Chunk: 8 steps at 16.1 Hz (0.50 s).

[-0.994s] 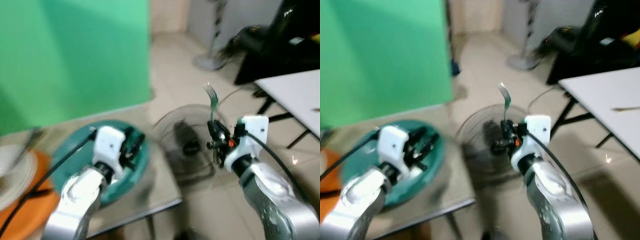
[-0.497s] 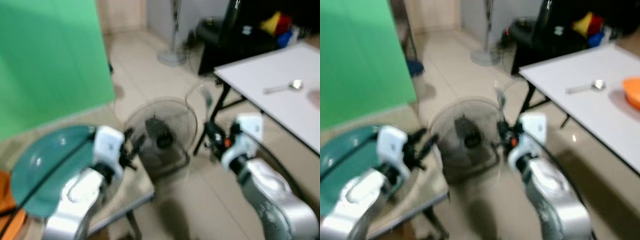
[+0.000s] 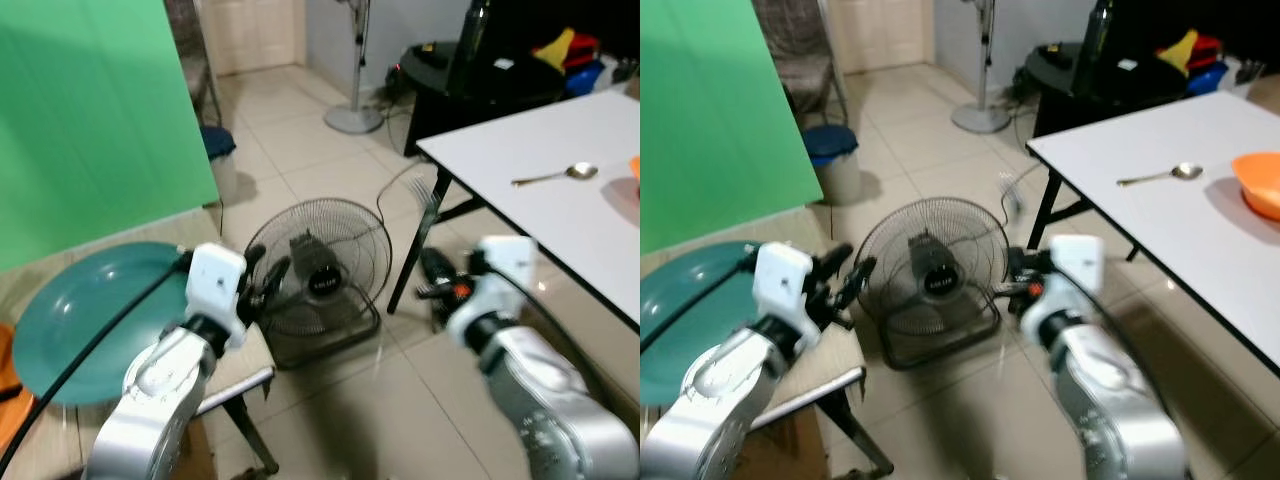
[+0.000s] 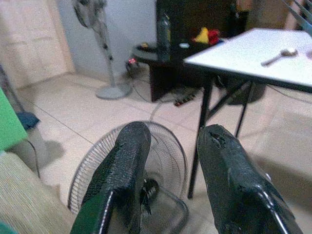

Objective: Setting the table

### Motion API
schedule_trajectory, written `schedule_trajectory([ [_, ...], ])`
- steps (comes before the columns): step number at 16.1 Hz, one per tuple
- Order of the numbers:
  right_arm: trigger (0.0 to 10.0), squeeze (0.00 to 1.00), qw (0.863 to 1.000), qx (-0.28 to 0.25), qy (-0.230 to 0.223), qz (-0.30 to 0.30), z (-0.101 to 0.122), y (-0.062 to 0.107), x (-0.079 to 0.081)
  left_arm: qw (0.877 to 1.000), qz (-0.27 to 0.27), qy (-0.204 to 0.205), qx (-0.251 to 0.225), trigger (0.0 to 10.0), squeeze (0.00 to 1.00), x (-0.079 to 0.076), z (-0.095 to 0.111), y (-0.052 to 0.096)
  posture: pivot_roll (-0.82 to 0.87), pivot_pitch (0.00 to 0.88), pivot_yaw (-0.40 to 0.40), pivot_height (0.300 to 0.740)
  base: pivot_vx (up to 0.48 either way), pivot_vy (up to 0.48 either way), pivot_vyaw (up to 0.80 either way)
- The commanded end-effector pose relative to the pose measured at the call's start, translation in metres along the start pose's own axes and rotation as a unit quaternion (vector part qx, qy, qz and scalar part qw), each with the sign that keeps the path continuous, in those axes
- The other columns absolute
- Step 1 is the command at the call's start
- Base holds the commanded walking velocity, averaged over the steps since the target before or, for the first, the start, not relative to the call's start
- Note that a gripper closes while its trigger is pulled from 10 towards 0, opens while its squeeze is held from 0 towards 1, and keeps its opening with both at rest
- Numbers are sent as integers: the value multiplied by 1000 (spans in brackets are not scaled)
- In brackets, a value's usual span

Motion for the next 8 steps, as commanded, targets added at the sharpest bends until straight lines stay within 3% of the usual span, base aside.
schedule_trajectory([
  [1,10000,0,1000,-5,-4,5,1,-2,5,1000,24,-15,10,10000,0,12,-5,-1,141,0,32,727,0,0,0],
  [2,10000,0,1000,-5,-6,3,0,-2,4,999,27,-15,10,10000,0,13,-5,-2,141,0,32,727,0,0,0],
  [8,10000,0,1000,-10,-2,-7,4,-5,3,999,48,-8,0,10000,0,24,-1,-9,134,0,33,727,0,0,-800],
])
Point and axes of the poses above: a point about 5 cm out from each wrist's last joint towards the gripper, its own y axis pointing back from the gripper into the wrist, its own z axis along the axis of the wrist's last joint, x = y × z, the point moved 6 cm from there along -y, pointing out of the wrist towards the gripper, and after that the axes turned 11 degrees about -y, right-handed, at the moved point
